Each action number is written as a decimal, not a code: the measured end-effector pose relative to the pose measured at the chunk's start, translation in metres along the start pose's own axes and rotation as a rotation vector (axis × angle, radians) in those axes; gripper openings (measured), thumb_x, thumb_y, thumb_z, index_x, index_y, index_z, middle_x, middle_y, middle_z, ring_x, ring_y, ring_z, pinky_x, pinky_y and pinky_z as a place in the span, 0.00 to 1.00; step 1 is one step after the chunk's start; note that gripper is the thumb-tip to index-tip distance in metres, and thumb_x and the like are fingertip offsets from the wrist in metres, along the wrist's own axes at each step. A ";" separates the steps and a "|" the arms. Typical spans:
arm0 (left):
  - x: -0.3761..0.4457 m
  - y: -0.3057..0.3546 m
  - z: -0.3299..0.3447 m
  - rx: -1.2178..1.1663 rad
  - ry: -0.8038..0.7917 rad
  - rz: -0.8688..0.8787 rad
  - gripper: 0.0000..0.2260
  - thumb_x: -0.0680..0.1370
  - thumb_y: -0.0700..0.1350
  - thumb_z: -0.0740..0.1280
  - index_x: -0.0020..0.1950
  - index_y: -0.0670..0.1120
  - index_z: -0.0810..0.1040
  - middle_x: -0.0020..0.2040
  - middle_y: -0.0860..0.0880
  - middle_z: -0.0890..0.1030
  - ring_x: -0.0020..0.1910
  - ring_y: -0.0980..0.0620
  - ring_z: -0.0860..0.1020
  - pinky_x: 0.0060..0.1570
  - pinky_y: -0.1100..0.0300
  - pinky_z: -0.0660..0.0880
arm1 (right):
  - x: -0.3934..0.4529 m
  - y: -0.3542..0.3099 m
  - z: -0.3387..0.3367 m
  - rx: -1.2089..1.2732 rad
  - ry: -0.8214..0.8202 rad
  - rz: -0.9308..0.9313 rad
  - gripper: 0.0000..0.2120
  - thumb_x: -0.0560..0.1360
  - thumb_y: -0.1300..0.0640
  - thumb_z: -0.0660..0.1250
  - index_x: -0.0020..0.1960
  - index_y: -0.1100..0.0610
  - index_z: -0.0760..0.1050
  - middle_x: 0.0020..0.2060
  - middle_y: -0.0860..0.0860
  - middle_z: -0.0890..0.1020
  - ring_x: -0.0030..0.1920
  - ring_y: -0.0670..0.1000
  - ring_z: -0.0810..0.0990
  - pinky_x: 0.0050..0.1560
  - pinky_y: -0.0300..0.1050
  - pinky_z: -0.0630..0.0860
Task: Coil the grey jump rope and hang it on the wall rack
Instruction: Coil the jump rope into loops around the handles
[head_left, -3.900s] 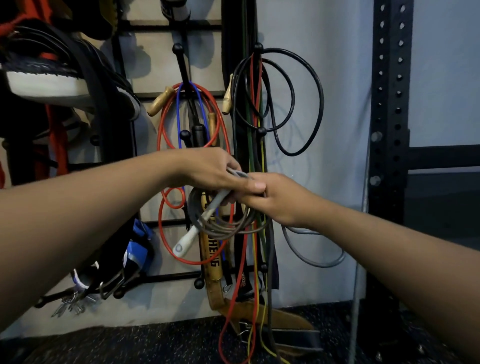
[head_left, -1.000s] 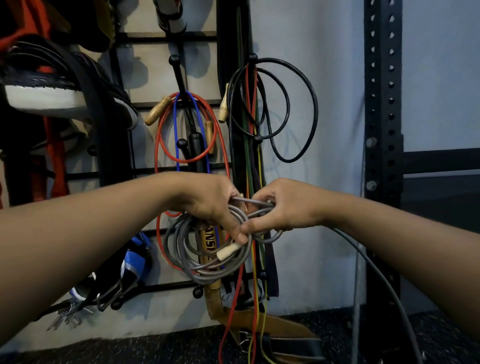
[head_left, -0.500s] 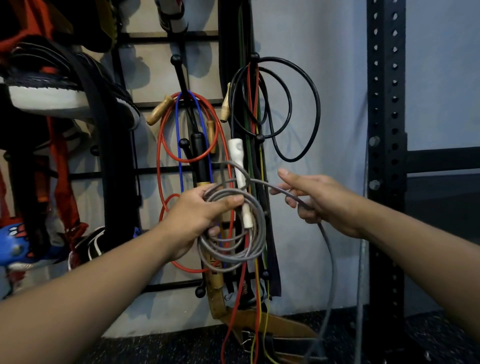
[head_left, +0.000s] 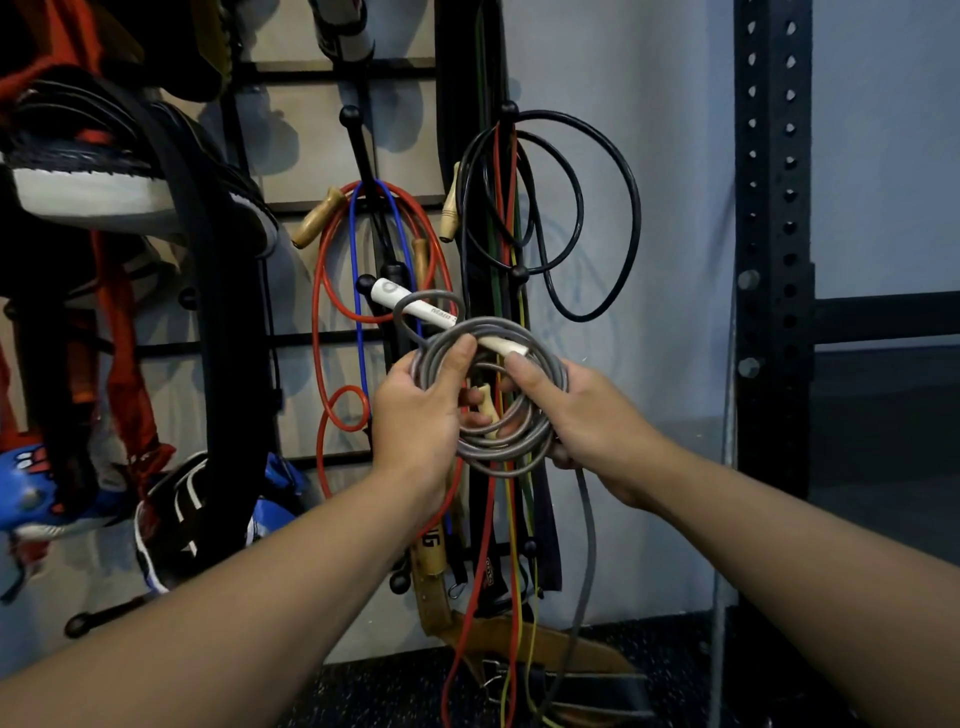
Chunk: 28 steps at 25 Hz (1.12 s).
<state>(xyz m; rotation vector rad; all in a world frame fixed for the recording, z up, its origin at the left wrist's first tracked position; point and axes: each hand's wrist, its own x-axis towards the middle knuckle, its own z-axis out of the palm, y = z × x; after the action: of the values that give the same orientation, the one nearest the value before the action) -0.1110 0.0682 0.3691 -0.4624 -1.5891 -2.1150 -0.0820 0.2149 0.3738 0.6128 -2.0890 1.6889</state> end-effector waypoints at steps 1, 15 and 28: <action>0.001 0.000 -0.002 0.084 -0.008 0.050 0.16 0.78 0.51 0.72 0.62 0.44 0.79 0.45 0.50 0.86 0.40 0.56 0.85 0.46 0.55 0.85 | 0.000 0.000 0.000 -0.019 0.005 -0.026 0.14 0.84 0.48 0.62 0.46 0.57 0.77 0.26 0.47 0.77 0.20 0.39 0.74 0.23 0.29 0.67; 0.036 0.088 0.009 1.580 -0.743 0.291 0.32 0.71 0.54 0.79 0.73 0.54 0.71 0.61 0.53 0.83 0.63 0.48 0.80 0.66 0.53 0.71 | 0.016 -0.002 -0.008 -0.597 -0.156 -0.102 0.11 0.83 0.52 0.64 0.49 0.57 0.79 0.31 0.49 0.76 0.27 0.43 0.71 0.30 0.35 0.67; 0.038 0.072 0.003 1.405 -1.056 -0.022 0.05 0.80 0.48 0.70 0.46 0.50 0.82 0.33 0.54 0.81 0.30 0.59 0.78 0.35 0.67 0.73 | 0.010 -0.009 -0.023 -0.531 -0.291 -0.064 0.09 0.78 0.51 0.72 0.51 0.57 0.82 0.36 0.55 0.82 0.33 0.44 0.77 0.35 0.43 0.73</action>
<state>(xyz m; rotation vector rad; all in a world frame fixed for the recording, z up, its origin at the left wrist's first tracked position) -0.1036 0.0484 0.4481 -1.0141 -3.0240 -0.1888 -0.0848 0.2350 0.3916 0.7686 -2.5467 0.9813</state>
